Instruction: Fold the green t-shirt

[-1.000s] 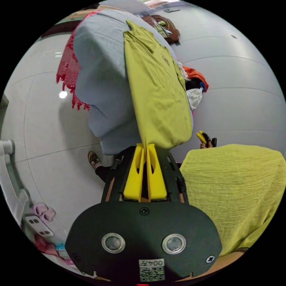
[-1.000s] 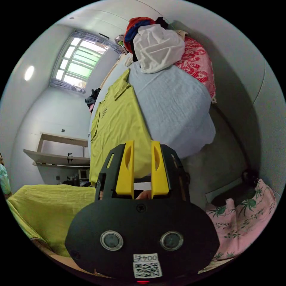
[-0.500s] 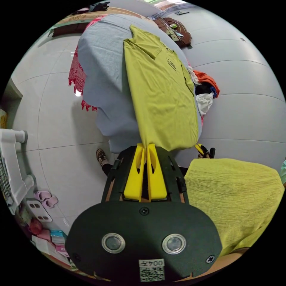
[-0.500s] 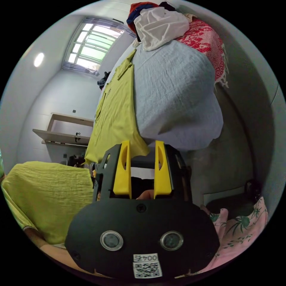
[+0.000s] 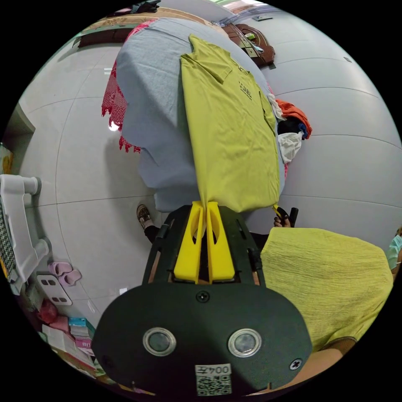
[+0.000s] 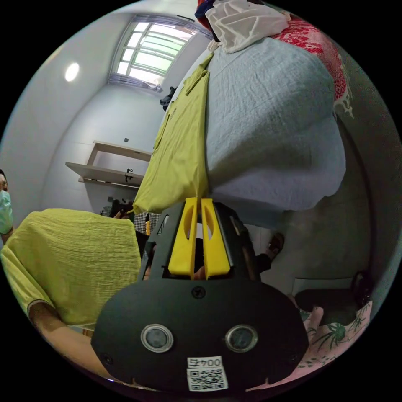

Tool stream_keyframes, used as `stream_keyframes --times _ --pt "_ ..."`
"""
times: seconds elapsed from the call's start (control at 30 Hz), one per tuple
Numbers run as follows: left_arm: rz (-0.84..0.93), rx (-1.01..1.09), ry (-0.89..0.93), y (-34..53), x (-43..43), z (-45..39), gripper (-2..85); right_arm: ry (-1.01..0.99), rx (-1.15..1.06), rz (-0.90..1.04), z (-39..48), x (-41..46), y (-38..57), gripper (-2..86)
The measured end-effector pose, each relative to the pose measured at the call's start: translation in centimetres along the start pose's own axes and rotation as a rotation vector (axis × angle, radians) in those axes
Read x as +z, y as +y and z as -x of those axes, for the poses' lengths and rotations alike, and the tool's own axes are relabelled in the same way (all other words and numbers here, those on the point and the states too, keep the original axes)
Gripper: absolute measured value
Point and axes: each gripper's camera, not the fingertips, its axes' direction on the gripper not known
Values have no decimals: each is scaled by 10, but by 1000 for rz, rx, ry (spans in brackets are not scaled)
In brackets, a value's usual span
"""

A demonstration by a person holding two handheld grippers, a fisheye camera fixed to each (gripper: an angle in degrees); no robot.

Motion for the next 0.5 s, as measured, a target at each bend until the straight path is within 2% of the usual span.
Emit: stream_keyframes --times 0.23,0.5 --pt "-39 -6 72 10 -18 -7 11 -137 -52 -103 43 -59 2 -4" --pt "-187 49 405 16 -100 -23 12 -171 -246 -226 147 -125 -42 -6"
